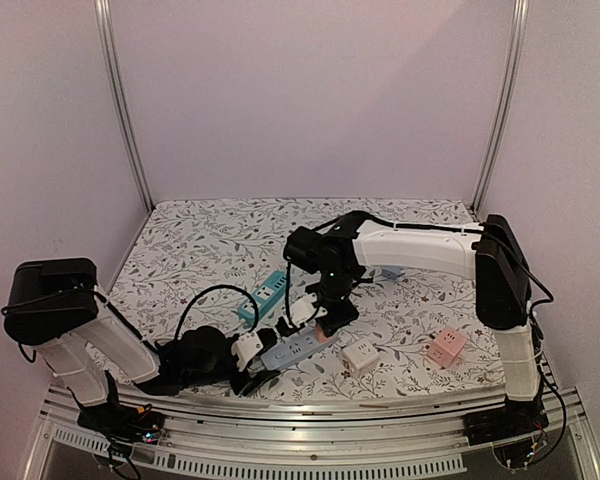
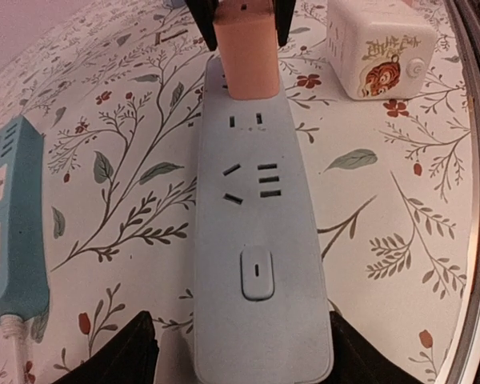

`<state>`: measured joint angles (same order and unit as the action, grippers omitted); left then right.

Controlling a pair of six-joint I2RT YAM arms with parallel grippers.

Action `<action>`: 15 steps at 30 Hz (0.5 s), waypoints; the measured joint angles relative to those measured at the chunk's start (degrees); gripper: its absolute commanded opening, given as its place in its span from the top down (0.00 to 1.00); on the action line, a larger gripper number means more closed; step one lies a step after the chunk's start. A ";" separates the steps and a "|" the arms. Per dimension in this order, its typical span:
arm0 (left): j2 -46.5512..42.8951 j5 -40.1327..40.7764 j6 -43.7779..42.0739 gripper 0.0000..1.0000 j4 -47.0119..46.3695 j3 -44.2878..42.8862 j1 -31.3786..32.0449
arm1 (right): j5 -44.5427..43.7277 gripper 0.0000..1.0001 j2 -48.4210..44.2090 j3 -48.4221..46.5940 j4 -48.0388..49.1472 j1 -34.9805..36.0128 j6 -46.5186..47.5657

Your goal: Insert the plug

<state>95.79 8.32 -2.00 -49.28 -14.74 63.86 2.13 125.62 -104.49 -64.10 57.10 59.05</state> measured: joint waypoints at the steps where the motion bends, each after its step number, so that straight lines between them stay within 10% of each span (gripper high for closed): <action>1: 0.20 0.00 0.00 0.31 -0.09 -0.13 0.00 | -0.04 1.00 0.11 -0.20 -0.17 0.00 0.00; 5: 0.44 0.00 0.02 0.31 -0.26 -0.28 0.00 | -0.04 0.99 0.09 -0.52 -0.28 0.00 -0.02; 15: 0.44 -0.09 0.04 0.32 0.22 -0.66 0.00 | -6.27 0.32 -0.55 3.63 5.31 1.44 -1.88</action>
<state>96.23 8.23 -1.96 -49.06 -15.40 63.86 -4.14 125.08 -100.86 -58.78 58.54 57.17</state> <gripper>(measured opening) 0.679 0.525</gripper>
